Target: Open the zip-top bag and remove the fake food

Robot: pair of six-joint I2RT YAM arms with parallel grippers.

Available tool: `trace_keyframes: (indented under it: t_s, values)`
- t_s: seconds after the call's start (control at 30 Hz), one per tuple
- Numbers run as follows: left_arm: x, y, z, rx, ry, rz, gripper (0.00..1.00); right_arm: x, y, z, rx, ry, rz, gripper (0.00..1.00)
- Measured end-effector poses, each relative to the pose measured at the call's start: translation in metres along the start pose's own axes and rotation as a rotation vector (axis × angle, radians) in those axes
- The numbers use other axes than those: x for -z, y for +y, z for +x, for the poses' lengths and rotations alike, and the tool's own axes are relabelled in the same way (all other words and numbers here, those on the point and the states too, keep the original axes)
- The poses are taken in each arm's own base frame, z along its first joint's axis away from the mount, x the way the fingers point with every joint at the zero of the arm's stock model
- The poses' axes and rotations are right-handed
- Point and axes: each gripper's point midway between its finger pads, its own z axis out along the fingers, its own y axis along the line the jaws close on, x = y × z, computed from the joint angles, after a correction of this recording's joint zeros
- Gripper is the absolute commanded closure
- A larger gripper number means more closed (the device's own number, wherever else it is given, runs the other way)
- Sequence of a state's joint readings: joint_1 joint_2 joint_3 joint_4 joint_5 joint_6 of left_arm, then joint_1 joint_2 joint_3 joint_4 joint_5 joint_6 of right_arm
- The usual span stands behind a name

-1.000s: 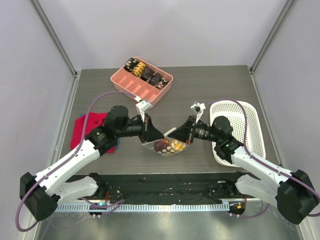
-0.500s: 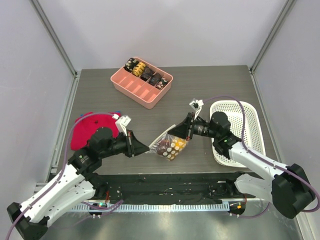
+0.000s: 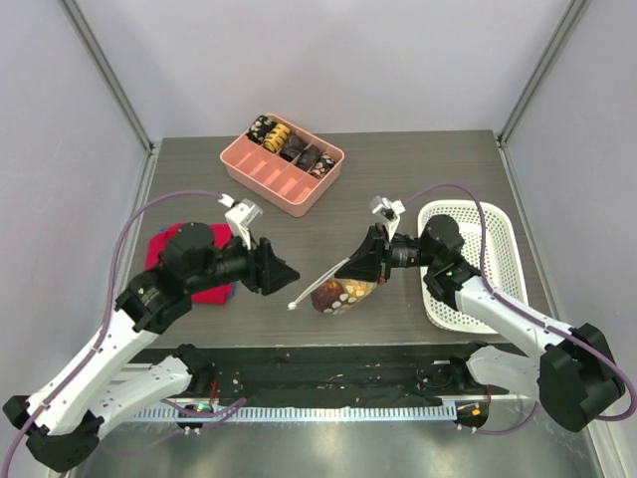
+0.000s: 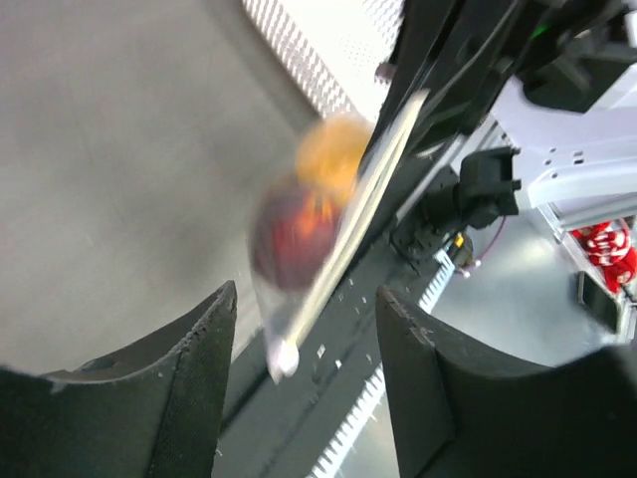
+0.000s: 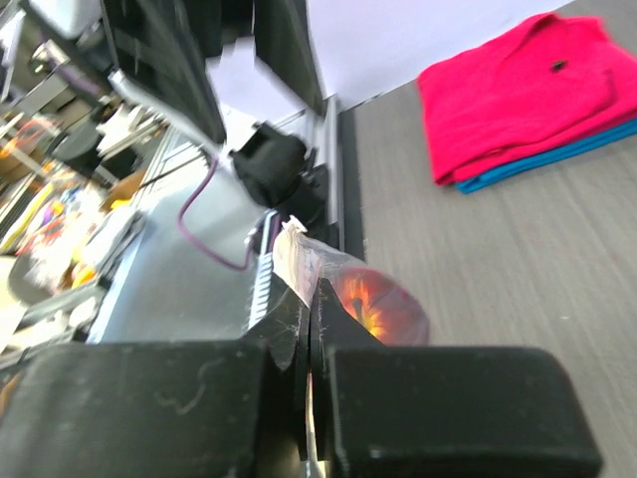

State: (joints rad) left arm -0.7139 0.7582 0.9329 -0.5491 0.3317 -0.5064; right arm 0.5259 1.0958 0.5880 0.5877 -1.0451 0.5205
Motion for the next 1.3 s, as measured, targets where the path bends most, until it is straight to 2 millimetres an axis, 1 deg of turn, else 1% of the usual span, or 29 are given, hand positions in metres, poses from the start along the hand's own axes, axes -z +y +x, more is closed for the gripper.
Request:
trace_keyframes:
  t_s: [0.1,0.13,0.2,0.23,0.33,0.4,0.47,0.6,0.73,0.9,0.97,1.3]
  values:
    - [-0.005,-0.009,-0.022,-0.077,-0.011,0.025,0.63,-0.001,0.010,0.005,0.000,0.028,-0.049,0.98]
    - [-0.009,-0.012,-0.026,-0.095,-0.003,0.038,0.64,-0.002,0.012,0.007,-0.001,0.036,-0.063,0.99]
    - [-0.020,-0.015,-0.029,-0.129,0.026,0.066,0.65,-0.005,0.016,0.010,-0.005,0.052,-0.087,0.99]
    - [-0.025,-0.014,-0.028,-0.138,0.044,0.074,0.65,-0.005,0.017,0.011,-0.007,0.059,-0.096,0.99]
    - [-0.043,-0.008,-0.008,-0.138,0.133,0.108,0.62,-0.006,0.019,0.013,-0.013,0.069,-0.108,0.99]
    - [-0.046,-0.008,0.001,-0.133,0.164,0.135,0.63,-0.006,0.020,0.014,-0.013,0.072,-0.113,0.99]
    - [-0.046,-0.011,0.005,-0.133,0.177,0.162,0.64,-0.006,0.021,0.013,-0.012,0.073,-0.115,0.99]
    - [-0.047,-0.023,0.002,-0.147,0.171,0.233,0.63,-0.006,0.021,0.014,-0.013,0.075,-0.117,0.99]
    - [-0.048,-0.029,0.002,-0.155,0.166,0.281,0.62,-0.006,0.021,0.015,-0.013,0.077,-0.116,0.99]
    - [-0.048,-0.031,0.009,-0.143,0.179,0.310,0.65,-0.006,0.020,0.014,-0.011,0.079,-0.115,0.99]
    - [-0.049,-0.031,0.011,-0.140,0.185,0.316,0.64,-0.007,0.020,0.013,-0.007,0.077,-0.115,0.99]
    - [-0.053,-0.030,0.016,-0.130,0.196,0.329,0.68,-0.007,0.020,0.012,-0.006,0.077,-0.115,0.99]
